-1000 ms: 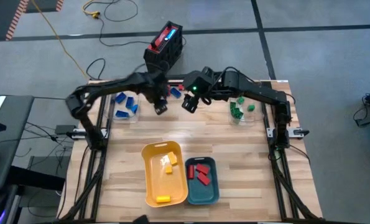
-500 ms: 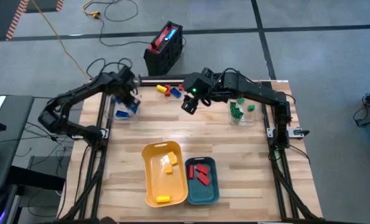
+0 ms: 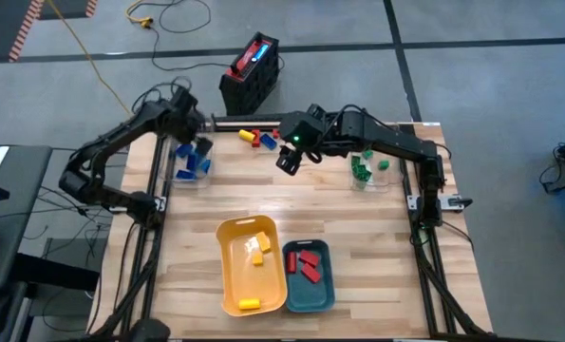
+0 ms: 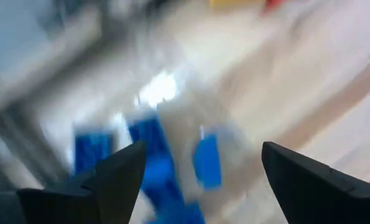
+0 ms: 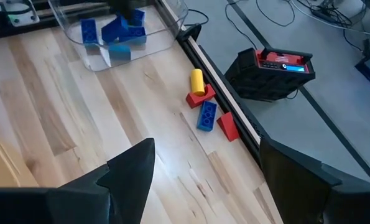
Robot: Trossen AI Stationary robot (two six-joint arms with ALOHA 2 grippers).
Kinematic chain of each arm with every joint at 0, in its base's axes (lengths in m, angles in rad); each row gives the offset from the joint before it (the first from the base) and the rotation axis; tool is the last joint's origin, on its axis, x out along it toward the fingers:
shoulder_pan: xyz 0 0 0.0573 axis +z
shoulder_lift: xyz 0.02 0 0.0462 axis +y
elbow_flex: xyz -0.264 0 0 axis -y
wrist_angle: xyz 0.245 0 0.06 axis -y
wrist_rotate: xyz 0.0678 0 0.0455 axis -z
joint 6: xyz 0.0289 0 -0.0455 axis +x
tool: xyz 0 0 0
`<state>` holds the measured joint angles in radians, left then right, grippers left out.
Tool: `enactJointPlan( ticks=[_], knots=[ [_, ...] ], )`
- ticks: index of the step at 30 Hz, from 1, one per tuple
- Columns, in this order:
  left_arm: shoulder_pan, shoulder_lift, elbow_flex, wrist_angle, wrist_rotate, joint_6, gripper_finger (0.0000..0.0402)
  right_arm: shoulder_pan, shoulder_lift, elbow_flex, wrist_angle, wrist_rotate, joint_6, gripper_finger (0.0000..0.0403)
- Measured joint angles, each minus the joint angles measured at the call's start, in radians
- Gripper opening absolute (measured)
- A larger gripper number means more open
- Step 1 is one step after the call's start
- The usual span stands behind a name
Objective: Sort blocks
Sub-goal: Put the yellow block into the yellow bin
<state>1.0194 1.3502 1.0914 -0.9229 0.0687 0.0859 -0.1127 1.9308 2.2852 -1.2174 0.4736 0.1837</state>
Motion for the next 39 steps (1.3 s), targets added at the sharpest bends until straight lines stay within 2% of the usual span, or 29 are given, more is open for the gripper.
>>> enactJointPlan(
  ticks=[3,8,15,21,30,35,39],
  knots=[
    [-0.010,0.075,0.107,0.050,0.028,0.039,0.0306,0.000,0.000,0.000,0.010,0.000,0.000,0.0303],
    [-0.025,0.297,0.294,0.074,0.171,0.093,0.0287,-0.001,0.000,0.000,0.043,0.000,0.001,0.0303],
    [-0.117,0.523,0.551,0.071,0.141,0.255,0.0280,-0.001,0.000,0.000,0.043,-0.001,0.043,0.0303],
    [-0.131,0.694,0.622,-0.037,0.140,0.354,0.0280,0.000,0.000,0.000,0.043,-0.001,0.077,0.0303],
    [-0.144,0.729,0.624,-0.041,0.132,0.496,0.0280,0.008,0.001,0.000,0.052,-0.001,0.088,0.0303],
    [-0.150,0.725,0.656,-0.129,0.132,0.580,0.0276,0.008,0.001,0.000,0.051,0.000,0.101,0.0303],
    [-0.146,0.688,0.699,-0.194,0.136,0.650,0.0258,0.008,0.001,0.000,0.051,0.000,0.105,0.0303]
  ],
)
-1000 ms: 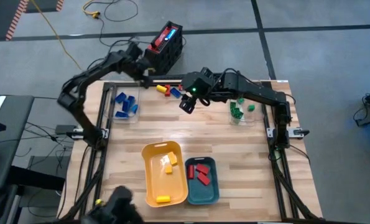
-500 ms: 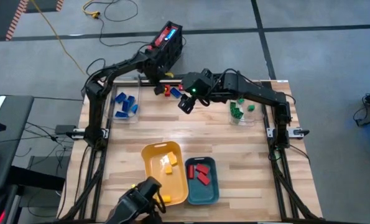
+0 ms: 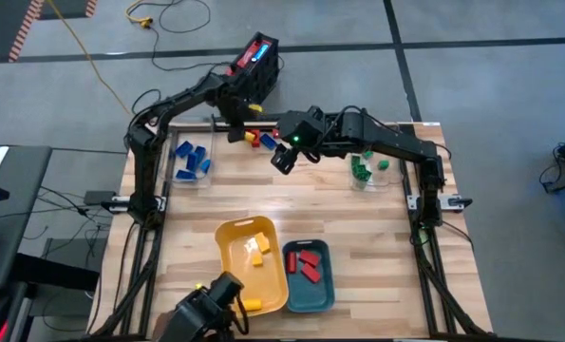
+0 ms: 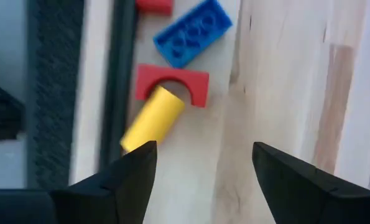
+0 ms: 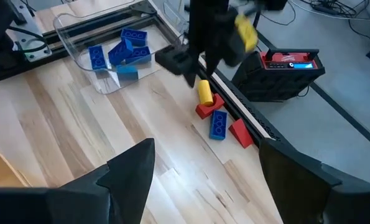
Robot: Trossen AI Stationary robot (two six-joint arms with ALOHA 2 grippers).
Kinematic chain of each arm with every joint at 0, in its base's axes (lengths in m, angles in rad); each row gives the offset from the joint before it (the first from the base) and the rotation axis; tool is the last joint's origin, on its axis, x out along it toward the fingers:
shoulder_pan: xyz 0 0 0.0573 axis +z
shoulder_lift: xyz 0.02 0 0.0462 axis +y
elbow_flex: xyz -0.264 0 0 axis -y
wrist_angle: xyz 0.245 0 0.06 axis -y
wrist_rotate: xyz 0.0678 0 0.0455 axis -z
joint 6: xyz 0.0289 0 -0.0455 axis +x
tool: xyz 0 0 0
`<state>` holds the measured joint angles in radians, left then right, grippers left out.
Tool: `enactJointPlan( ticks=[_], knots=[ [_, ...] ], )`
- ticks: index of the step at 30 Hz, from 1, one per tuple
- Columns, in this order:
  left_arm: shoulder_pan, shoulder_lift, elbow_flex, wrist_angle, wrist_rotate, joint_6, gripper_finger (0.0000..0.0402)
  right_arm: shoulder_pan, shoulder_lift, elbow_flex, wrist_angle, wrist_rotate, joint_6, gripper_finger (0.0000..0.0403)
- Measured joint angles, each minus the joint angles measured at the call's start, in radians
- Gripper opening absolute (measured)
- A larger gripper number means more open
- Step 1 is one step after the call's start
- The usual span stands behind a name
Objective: Sort blocks
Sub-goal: Put the yellow block into the yellow bin
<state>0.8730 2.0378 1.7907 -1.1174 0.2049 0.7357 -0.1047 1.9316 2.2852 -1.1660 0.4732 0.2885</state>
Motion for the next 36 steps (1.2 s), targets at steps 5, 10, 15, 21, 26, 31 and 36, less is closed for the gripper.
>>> enactJointPlan(
  ticks=[5,10,15,21,26,31,36],
  knots=[
    [0.052,-0.027,0.007,0.079,-0.026,0.033,0.0234,0.000,0.000,0.000,0.002,0.000,0.002,0.0303],
    [0.093,-0.024,0.007,0.230,0.010,0.224,0.0216,-0.004,0.000,0.000,0.048,0.000,-0.005,0.0303],
    [0.097,-0.009,0.006,0.321,0.060,0.310,0.0212,-0.010,0.000,0.000,0.066,0.000,-0.006,0.0303],
    [0.112,0.028,-0.037,0.273,0.083,0.305,0.0212,-0.010,0.000,0.000,0.069,0.021,-0.008,0.0303],
    [0.103,0.028,-0.120,0.269,0.088,0.340,0.0212,-0.010,0.000,0.000,0.071,0.024,-0.008,0.0303],
    [0.081,0.027,-0.180,0.282,0.081,0.420,0.0212,-0.010,0.000,0.000,0.071,0.024,-0.008,0.0303],
    [0.087,0.024,-0.179,0.277,0.061,0.391,0.0212,-0.010,0.000,0.000,0.071,0.025,-0.002,0.0303]
  ],
)
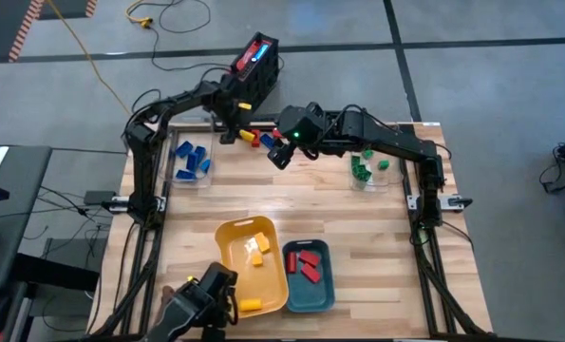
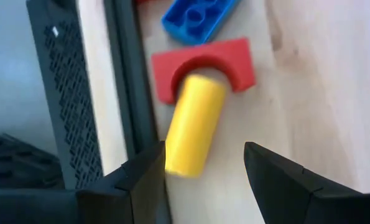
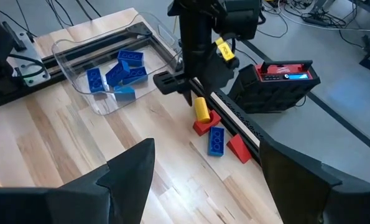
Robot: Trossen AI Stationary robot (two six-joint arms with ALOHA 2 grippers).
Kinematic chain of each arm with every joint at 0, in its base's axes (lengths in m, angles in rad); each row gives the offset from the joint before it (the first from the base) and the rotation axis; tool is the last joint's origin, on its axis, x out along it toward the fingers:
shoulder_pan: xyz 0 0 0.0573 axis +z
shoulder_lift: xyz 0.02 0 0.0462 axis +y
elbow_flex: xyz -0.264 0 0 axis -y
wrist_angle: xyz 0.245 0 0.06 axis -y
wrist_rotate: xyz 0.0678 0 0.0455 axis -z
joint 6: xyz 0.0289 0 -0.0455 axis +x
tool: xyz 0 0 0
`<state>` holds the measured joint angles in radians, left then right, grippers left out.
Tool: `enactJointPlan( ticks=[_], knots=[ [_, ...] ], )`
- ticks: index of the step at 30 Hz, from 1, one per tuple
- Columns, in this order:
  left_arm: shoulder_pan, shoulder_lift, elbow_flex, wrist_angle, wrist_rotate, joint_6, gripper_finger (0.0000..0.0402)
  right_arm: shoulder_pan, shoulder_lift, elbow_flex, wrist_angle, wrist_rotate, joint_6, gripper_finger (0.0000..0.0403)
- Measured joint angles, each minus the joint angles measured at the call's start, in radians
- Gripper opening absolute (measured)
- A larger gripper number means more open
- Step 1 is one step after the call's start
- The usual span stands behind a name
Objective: Sort blocks
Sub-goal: Put the yellow block into the yellow bin
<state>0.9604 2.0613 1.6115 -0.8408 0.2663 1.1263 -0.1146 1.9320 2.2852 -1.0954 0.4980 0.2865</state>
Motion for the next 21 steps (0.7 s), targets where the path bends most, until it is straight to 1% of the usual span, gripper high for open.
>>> enactJointPlan(
  ticks=[2,6,10,14,17,21],
  knots=[
    [0.012,0.000,0.003,-0.010,0.003,-0.002,0.0212,0.000,0.000,0.000,0.000,0.000,0.001,0.0303],
    [0.028,0.000,0.004,-0.013,0.045,0.010,0.0212,-0.001,0.000,0.000,0.001,0.000,0.001,0.0303],
    [0.021,0.000,0.004,-0.009,0.042,0.088,0.0212,-0.005,0.000,0.000,0.016,0.000,-0.001,0.0303],
    [0.020,0.000,0.002,0.010,0.033,0.086,0.0212,-0.006,0.000,0.000,0.053,0.001,-0.018,0.0303],
    [0.010,0.000,0.001,0.024,0.000,0.093,0.0212,-0.006,0.000,0.000,0.065,0.001,-0.022,0.0303],
    [0.005,0.004,-0.001,0.028,0.025,0.079,0.0217,-0.006,0.000,0.000,0.064,0.001,-0.022,0.0303]
  ],
)
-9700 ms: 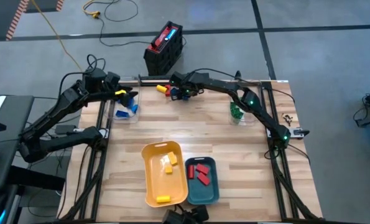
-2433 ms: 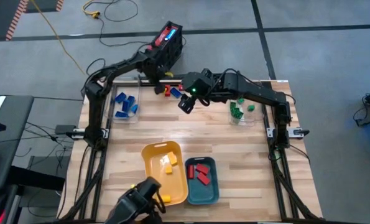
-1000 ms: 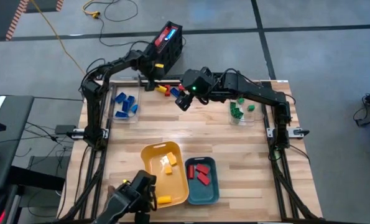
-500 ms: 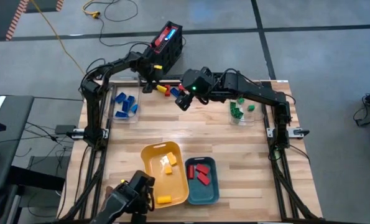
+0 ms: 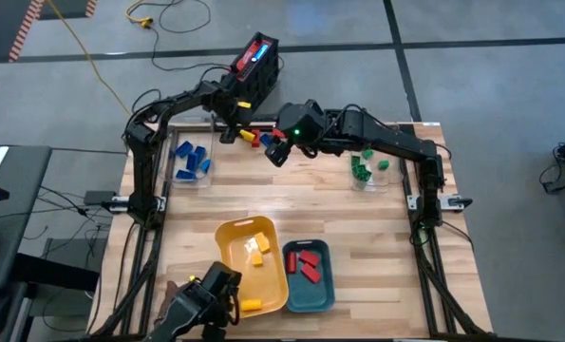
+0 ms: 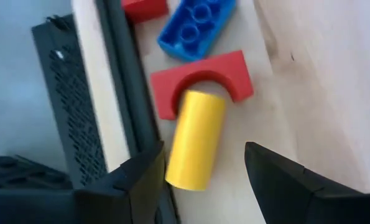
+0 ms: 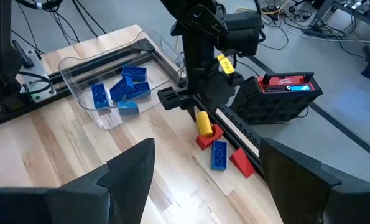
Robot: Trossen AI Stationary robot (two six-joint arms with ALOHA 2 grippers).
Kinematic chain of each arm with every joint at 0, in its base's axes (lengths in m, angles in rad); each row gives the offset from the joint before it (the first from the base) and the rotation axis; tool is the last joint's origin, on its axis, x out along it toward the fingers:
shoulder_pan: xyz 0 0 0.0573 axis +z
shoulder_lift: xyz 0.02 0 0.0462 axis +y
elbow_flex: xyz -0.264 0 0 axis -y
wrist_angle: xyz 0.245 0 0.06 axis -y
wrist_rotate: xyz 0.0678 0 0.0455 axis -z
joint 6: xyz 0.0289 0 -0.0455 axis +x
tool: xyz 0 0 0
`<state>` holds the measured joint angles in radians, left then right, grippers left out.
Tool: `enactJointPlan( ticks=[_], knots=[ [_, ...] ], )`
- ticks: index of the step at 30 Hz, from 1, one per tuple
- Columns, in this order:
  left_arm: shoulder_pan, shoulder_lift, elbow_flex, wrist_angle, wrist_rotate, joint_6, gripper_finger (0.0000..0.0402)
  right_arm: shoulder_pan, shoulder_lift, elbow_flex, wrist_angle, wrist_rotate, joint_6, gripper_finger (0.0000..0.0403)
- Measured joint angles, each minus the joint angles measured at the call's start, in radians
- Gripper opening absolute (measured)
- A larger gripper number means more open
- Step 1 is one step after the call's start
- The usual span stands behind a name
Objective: Sort blocks
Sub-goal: Put the yellow block into the yellow bin
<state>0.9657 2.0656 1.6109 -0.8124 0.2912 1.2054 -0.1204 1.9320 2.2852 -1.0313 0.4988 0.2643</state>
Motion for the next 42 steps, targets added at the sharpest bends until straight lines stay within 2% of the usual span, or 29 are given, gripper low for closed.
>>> enactJointPlan(
  ticks=[4,11,21,27,31,34,38,42],
  knots=[
    [0.002,0.025,-0.003,-0.046,-0.017,0.042,0.0224,0.001,0.000,0.000,0.000,0.000,-0.002,0.0303],
    [0.005,0.029,-0.003,-0.031,-0.006,0.089,0.0225,0.002,0.000,0.000,0.000,-0.001,-0.003,0.0303],
    [-0.017,0.029,-0.002,-0.048,-0.003,0.005,0.0225,-0.007,0.000,0.000,0.000,-0.003,-0.003,0.0303],
    [-0.015,0.022,-0.003,-0.145,0.051,0.065,0.0186,-0.008,0.000,0.000,0.000,-0.003,-0.002,0.0303],
    [-0.023,-0.020,-0.001,-0.129,0.071,0.116,0.0143,-0.008,0.000,0.000,-0.004,-0.003,-0.002,0.0303],
    [-0.022,-0.026,-0.002,-0.119,0.070,0.099,0.0121,-0.008,0.000,0.000,-0.004,-0.003,-0.002,0.0303],
    [-0.022,-0.026,-0.002,-0.086,-0.024,0.095,0.0112,-0.008,0.000,0.000,-0.004,-0.003,-0.002,0.0303],
    [-0.022,-0.019,-0.002,-0.023,-0.098,0.027,0.0114,-0.008,0.000,0.000,-0.003,-0.003,-0.002,0.0303]
  ],
)
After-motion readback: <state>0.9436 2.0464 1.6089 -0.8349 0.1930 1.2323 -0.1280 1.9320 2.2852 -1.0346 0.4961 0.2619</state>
